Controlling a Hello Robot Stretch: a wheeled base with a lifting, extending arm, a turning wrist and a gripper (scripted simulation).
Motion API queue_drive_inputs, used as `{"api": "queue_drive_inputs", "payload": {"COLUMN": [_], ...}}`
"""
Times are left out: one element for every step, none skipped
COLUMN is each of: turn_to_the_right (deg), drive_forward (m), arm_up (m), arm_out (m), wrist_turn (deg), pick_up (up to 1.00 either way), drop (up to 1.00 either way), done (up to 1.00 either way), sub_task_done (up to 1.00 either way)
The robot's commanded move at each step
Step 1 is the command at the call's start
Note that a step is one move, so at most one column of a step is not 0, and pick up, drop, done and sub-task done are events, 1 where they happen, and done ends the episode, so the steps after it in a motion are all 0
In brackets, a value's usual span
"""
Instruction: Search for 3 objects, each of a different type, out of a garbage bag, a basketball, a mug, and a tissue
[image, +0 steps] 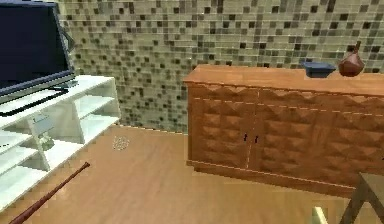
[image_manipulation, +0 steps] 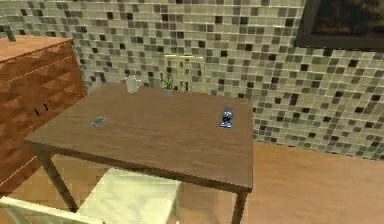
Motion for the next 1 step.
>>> {"api": "queue_drive_inputs", "payload": {"turn_to_the_right": [-45.0], "drive_forward": [0.0], "arm_up": [0.0], "arm_out": [0.0], "wrist_turn": [0.0], "pick_up": [0.0], "drop": [0.0], "done": [0.0], "sub_task_done": [0.0]}}
